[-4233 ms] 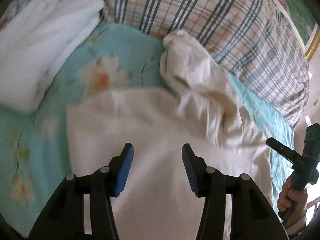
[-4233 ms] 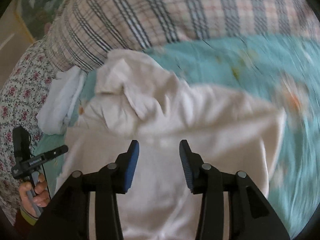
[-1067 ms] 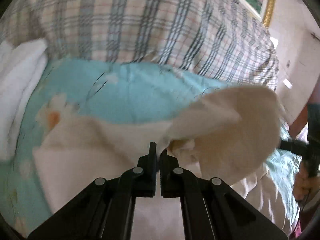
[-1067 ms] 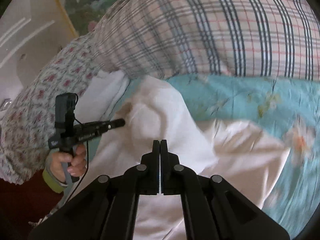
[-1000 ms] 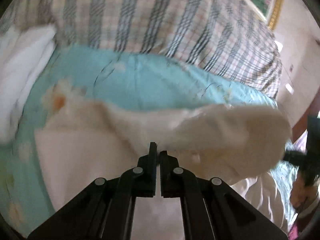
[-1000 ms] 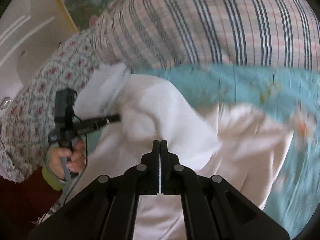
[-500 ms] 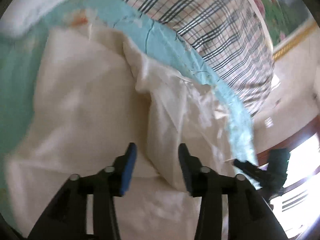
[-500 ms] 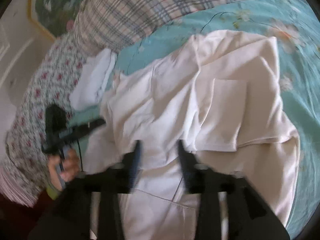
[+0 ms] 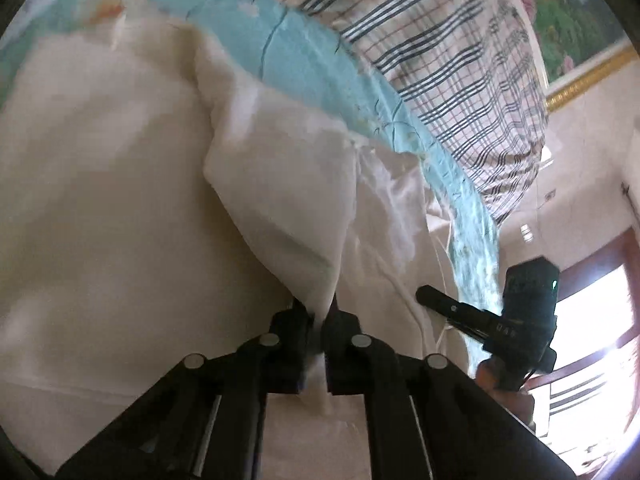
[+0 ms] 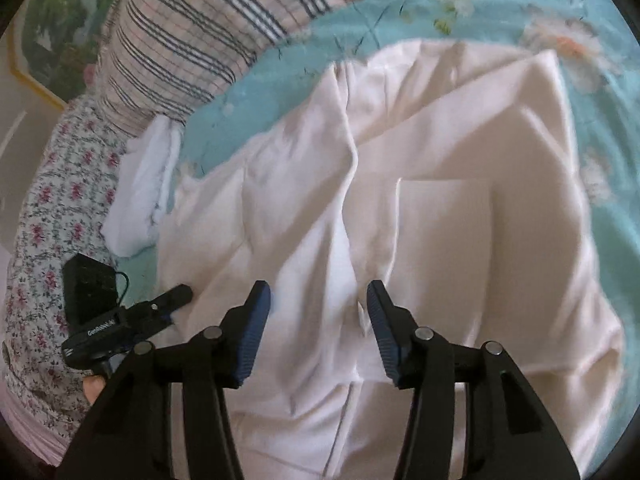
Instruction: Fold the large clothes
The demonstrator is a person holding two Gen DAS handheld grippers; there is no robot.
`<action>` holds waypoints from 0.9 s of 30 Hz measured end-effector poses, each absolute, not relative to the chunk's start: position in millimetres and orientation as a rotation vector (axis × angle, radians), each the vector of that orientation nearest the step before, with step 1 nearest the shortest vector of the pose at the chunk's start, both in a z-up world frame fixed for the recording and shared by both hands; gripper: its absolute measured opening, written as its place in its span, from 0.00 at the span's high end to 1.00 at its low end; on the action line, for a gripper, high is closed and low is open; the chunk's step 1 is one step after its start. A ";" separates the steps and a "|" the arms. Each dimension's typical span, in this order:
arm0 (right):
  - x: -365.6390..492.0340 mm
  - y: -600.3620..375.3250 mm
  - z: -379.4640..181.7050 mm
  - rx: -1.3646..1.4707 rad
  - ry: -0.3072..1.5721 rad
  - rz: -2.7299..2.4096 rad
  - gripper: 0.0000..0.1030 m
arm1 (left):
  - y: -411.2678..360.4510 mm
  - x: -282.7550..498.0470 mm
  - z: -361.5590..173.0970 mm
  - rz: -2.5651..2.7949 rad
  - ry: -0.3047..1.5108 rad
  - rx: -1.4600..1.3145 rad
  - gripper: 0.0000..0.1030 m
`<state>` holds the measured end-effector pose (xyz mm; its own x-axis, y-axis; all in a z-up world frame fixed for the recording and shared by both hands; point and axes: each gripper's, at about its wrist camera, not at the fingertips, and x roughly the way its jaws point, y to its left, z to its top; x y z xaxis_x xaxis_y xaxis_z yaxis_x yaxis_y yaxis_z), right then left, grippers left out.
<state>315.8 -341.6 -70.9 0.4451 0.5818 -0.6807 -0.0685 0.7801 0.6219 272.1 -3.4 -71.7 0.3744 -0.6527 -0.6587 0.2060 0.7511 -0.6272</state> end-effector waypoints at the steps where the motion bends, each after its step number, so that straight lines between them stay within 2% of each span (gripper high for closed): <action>1: 317.7 -340.1 -69.8 0.576 1.030 0.435 0.97 | 0.5 270.5 -63.4 -0.573 1.020 -0.468 0.97; 6: 299.6 -358.0 -29.1 0.760 0.697 0.608 0.97 | 30.6 266.1 -22.8 -0.552 0.865 -0.428 0.97; 11: 302.0 -353.2 -51.8 0.591 0.825 0.456 0.97 | 30.9 271.8 -61.2 -0.501 0.951 -0.389 1.00; 16: 300.4 -359.2 -82.7 0.585 0.926 0.397 0.95 | 30.3 272.0 -85.9 -0.428 1.004 -0.356 1.00; 19: 297.4 -367.6 -86.3 0.620 0.968 0.379 0.87 | 37.6 266.5 -75.8 -0.429 0.998 -0.362 1.00; 21: 287.9 -376.4 -77.5 0.626 0.932 0.363 0.80 | 42.6 256.2 -56.1 -0.452 0.957 -0.366 1.00; 26: 269.4 -378.2 -48.3 0.616 0.809 0.365 0.79 | 20.9 238.6 -13.4 -0.604 0.876 -0.399 1.00; 27: 269.5 -373.6 -46.3 0.609 0.806 0.383 0.79 | 9.8 239.7 -11.3 -0.640 0.883 -0.398 0.97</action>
